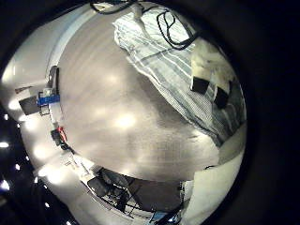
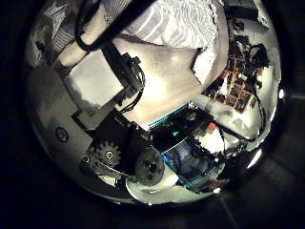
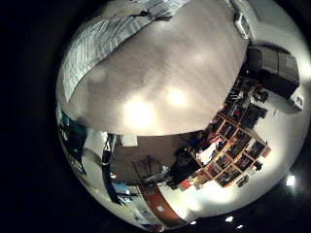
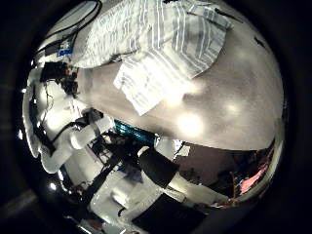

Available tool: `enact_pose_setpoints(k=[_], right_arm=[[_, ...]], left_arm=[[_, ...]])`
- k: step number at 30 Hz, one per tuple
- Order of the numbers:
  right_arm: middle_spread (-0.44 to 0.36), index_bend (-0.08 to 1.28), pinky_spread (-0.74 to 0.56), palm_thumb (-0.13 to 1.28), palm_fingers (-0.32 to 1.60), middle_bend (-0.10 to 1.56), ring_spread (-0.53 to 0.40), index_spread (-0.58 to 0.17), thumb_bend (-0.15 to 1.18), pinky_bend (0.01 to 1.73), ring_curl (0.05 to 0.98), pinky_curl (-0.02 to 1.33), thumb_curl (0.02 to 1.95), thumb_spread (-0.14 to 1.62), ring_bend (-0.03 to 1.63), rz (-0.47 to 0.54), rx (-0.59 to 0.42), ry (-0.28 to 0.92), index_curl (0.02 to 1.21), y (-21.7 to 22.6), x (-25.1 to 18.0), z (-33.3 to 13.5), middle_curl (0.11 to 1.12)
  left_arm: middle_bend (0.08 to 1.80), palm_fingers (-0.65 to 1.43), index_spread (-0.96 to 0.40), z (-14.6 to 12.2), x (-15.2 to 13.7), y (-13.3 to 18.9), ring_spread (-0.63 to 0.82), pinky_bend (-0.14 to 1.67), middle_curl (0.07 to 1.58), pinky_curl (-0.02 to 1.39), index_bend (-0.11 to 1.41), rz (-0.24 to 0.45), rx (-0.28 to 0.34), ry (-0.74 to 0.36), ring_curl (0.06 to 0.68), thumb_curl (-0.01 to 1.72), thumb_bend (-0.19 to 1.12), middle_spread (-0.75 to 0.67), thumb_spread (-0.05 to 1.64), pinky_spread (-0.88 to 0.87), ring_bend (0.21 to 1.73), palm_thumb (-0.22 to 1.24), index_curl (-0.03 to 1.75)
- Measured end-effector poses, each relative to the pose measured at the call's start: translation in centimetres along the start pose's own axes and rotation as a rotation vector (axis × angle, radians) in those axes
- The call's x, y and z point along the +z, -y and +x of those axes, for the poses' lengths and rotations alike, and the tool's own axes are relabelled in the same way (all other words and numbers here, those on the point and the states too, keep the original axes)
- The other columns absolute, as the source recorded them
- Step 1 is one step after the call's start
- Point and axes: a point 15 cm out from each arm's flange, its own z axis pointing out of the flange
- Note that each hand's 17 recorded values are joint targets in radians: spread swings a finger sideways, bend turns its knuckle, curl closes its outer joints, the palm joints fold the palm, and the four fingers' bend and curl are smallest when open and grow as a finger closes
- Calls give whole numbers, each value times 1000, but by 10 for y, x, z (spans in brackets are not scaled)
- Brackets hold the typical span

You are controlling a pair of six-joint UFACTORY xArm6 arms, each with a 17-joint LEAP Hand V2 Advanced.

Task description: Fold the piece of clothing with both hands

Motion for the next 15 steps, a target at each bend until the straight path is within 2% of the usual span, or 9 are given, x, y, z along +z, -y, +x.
enact_pose_setpoints(k=[9,13,15], right_arm=[[-138,164,174,346,181,249,-89,-380,-27,626,196,132,310,985,546,-26,-26,1,312,35,45,-8,360],[-130,161,175,359,192,246,-84,-374,-25,610,203,137,312,977,548,-29,-39,-7,308,40,48,-13,361],[-130,162,137,384,262,266,-111,-370,-21,591,209,131,316,976,582,-24,-45,-14,303,43,47,-16,365]], left_arm=[[966,1059,-731,-2,-6,-1,-475,946,887,642,382,12,0,6,499,569,-14,-545,1105,-678,1275,762,1164],[957,1064,-742,0,-6,0,-475,946,897,646,356,11,2,7,497,574,-14,-548,1105,-678,1273,760,1205],[953,1065,-746,-2,-7,1,-475,944,901,648,344,14,1,7,496,576,-14,-550,1105,-678,1272,760,1223]])
